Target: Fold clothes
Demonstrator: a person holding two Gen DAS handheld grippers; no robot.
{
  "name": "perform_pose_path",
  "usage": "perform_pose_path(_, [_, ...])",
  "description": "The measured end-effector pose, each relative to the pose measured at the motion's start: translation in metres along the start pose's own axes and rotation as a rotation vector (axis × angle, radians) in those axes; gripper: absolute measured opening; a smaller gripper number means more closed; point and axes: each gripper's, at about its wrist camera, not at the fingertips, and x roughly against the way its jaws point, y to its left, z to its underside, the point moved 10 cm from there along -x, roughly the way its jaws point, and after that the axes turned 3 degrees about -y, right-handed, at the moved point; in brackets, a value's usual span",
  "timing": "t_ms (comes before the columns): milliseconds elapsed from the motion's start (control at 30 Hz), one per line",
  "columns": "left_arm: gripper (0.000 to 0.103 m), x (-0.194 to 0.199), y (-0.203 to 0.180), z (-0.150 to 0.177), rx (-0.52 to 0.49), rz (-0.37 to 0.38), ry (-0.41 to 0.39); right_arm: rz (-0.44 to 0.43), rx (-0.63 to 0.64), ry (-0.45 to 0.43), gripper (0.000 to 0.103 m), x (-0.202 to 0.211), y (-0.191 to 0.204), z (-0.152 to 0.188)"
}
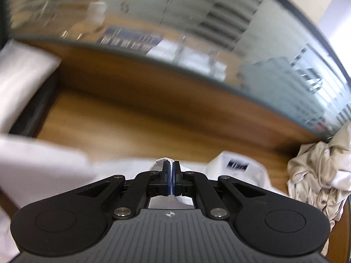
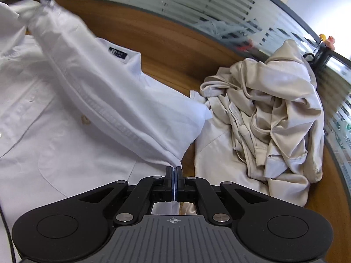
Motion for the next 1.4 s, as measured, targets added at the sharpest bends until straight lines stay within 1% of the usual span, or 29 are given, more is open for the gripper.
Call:
perform_pose_path(67, [0.002, -0.005, 0.018, 0.023, -0.019, -0.038, 0.053, -0.007, 0.003, -0.024, 0.003, 0.006, 0.0, -0.001])
perform_pose_path(133, [0.003, -0.011, 0.034, 0.048, -0.006, -0.055, 0.131, -0.016, 0.006, -0.043, 0.003, 0.011, 0.0, -0.001])
perform_pose_path(167, [0.006, -0.012, 0.04, 0.058, 0.011, -0.057, 0.16, -0.023, 0.011, -0.041, 0.003, 0.012, 0.0, -0.001])
perform_pose_path(200, [0.011, -0.01, 0.045, 0.066, 0.031, -0.052, 0.174, -0.029, 0.015, -0.038, 0.003, 0.013, 0.001, 0.0])
perform_pose_path(233, [0.016, -0.006, 0.046, 0.071, 0.041, -0.037, 0.173, -0.035, 0.012, -0.032, 0.003, 0.014, 0.001, 0.001])
perform_pose_path(267, [0.029, -0.001, 0.046, 0.075, 0.047, -0.02, 0.168, -0.036, -0.002, -0.013, 0.003, 0.014, 0.0, 0.002])
perform_pose_path(300, [0.036, 0.005, 0.043, 0.075, 0.035, -0.006, 0.152, -0.04, -0.028, 0.011, 0.004, 0.015, -0.001, 0.005])
perform_pose_path(367, [0.038, 0.014, 0.026, 0.073, -0.018, 0.023, 0.12, -0.04, -0.12, 0.031, 0.004, 0.021, -0.01, 0.006])
perform_pose_path(433, [0.039, 0.018, 0.002, 0.07, -0.073, 0.062, 0.107, -0.043, -0.25, 0.06, 0.004, 0.027, -0.019, 0.009])
perform_pose_path(500, [0.041, 0.02, -0.026, 0.069, -0.127, 0.105, 0.101, -0.051, -0.416, 0.08, 0.005, 0.033, -0.027, 0.014])
perform_pose_path(533, [0.043, 0.02, -0.042, 0.069, -0.153, 0.129, 0.101, -0.058, -0.517, 0.092, 0.006, 0.035, -0.03, 0.018])
perform_pose_path(567, [0.044, 0.017, -0.058, 0.069, -0.177, 0.155, 0.102, -0.064, -0.618, 0.103, 0.008, 0.036, -0.033, 0.022])
perform_pose_path(667, [0.047, 0.007, -0.105, 0.071, -0.255, 0.236, 0.104, -0.096, -0.938, 0.119, 0.009, 0.034, -0.038, 0.034])
perform_pose_path(767, [0.047, -0.008, -0.151, 0.083, -0.336, 0.307, 0.138, -0.111, -1.212, 0.095, 0.009, 0.029, -0.043, 0.041])
perform_pose_path(833, [0.048, -0.021, -0.181, 0.097, -0.398, 0.352, 0.17, -0.11, -1.348, 0.066, 0.015, 0.026, -0.046, 0.045])
perform_pose_path(867, [0.053, -0.029, -0.195, 0.103, -0.43, 0.372, 0.184, -0.104, -1.4, 0.054, 0.018, 0.025, -0.048, 0.046])
perform_pose_path(900, [0.056, -0.036, -0.209, 0.109, -0.456, 0.393, 0.195, -0.1, -1.45, 0.041, 0.019, 0.023, -0.05, 0.048])
perform_pose_path(967, [0.059, -0.049, -0.233, 0.119, -0.504, 0.434, 0.212, -0.104, -1.545, 0.017, 0.019, 0.019, -0.052, 0.051])
perform_pose_path(1000, [0.063, -0.058, -0.244, 0.123, -0.525, 0.447, 0.22, -0.111, -1.59, 0.006, 0.019, 0.017, -0.053, 0.052])
perform_pose_path(1100, [0.065, -0.08, -0.272, 0.133, -0.573, 0.463, 0.255, -0.143, -1.715, -0.026, 0.019, 0.011, -0.051, 0.057])
perform_pose_path(1167, [0.066, -0.094, -0.288, 0.138, -0.591, 0.474, 0.278, -0.162, -1.78, -0.022, 0.019, 0.007, -0.047, 0.06])
perform_pose_path(1333, [0.068, -0.122, -0.319, 0.15, -0.638, 0.494, 0.332, -0.142, -1.923, -0.006, 0.019, -0.006, -0.038, 0.07])
perform_pose_path(1400, [0.07, -0.13, -0.332, 0.157, -0.673, 0.508, 0.341, -0.152, -1.974, -0.001, 0.02, -0.013, -0.034, 0.072])
